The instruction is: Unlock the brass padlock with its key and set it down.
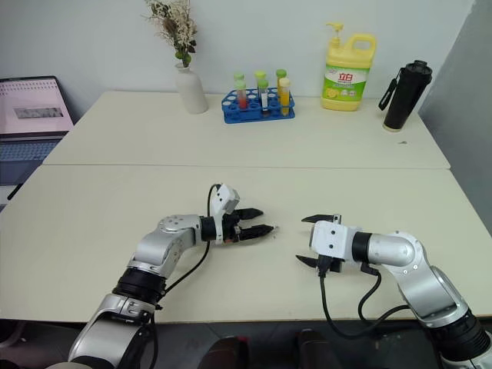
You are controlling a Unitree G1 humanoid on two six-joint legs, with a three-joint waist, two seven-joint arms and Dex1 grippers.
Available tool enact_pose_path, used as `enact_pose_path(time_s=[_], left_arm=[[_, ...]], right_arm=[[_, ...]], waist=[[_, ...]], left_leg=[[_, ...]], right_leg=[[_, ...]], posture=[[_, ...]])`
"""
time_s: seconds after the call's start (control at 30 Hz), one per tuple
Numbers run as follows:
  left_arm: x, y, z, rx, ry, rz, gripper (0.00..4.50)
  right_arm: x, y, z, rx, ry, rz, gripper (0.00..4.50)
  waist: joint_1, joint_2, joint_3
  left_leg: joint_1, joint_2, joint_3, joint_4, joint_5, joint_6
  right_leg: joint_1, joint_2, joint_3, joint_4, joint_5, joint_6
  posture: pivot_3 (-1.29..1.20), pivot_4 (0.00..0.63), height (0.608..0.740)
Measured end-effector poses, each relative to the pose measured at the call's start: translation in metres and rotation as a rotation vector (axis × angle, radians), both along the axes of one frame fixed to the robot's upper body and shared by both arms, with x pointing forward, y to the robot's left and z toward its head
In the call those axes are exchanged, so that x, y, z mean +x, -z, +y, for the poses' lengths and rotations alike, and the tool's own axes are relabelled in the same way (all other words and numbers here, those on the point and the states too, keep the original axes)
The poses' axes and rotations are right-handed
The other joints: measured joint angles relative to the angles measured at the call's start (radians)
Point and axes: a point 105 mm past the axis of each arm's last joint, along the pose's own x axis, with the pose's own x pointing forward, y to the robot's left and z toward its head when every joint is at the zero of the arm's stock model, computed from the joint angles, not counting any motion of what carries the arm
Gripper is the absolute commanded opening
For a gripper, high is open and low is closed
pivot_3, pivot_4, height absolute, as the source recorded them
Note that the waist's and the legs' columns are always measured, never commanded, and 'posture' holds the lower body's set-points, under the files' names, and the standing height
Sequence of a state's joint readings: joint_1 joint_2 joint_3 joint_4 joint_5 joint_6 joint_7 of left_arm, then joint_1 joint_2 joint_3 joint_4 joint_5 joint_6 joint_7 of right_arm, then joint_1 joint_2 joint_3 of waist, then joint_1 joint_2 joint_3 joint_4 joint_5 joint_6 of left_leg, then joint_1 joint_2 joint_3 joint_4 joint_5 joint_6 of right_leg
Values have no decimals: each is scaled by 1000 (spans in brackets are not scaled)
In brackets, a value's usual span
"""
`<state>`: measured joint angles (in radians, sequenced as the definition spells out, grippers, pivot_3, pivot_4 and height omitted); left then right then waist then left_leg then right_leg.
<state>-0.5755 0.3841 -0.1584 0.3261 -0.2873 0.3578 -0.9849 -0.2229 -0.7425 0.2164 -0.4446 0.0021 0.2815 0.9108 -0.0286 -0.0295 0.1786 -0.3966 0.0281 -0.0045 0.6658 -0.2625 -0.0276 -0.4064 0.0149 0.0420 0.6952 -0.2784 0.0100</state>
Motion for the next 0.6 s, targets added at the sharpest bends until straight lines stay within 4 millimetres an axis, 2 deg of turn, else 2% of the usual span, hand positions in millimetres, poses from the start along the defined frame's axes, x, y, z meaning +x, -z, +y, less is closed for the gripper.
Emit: enact_pose_path(time_s=[0.07, 0.2, 0.27, 0.4, 0.5, 0.6], left_arm=[[0, -13, 7, 7, 10, -58, 4187], [-10, -45, 34, 77, 22, -226, 4187], [-18, -54, 47, 117, 7, -276, 4187], [-36, -56, 74, 241, -37, -315, 4187], [-58, -41, 85, 303, -21, -293, 4187], [-70, -31, 89, 304, -6, -251, 4187]], right_arm=[[-2, 0, 1, 3, 1, 6, 4109], [-2, 0, -1, 19, 30, 17, 4109], [-2, -2, -1, 38, 40, 25, 4109], [-1, -6, -4, 67, 58, 45, 4109], [-6, -4, -4, 80, 32, 108, 4109], [-8, -6, -7, 82, 17, 146, 4109]], waist=[[-1, 0, 0], [-4, 0, 0], [-4, 0, 0], [-3, 0, 0], [-3, 0, 0], [0, 0, 0]], left_leg=[[0, 0, 0, 0, 0, 0], [1, 2, 0, -1, 0, 0], [1, 2, 0, -1, 0, 0], [1, 2, 0, -1, 0, 0], [1, 2, 1, -2, 0, 0], [0, 2, 0, -1, 0, 0]], right_leg=[[0, 0, 0, 0, 0, 0], [0, -1, 1, 0, 0, 0], [0, -2, 1, 0, 0, 0], [0, -3, 0, -1, 0, 0], [0, -3, 1, -3, 0, 0], [0, -3, -1, -4, 0, 1]], posture=[[0, 150, 740], [0, 150, 740], [0, 150, 740], [0, 150, 740], [0, 150, 740], [0, 150, 740]])
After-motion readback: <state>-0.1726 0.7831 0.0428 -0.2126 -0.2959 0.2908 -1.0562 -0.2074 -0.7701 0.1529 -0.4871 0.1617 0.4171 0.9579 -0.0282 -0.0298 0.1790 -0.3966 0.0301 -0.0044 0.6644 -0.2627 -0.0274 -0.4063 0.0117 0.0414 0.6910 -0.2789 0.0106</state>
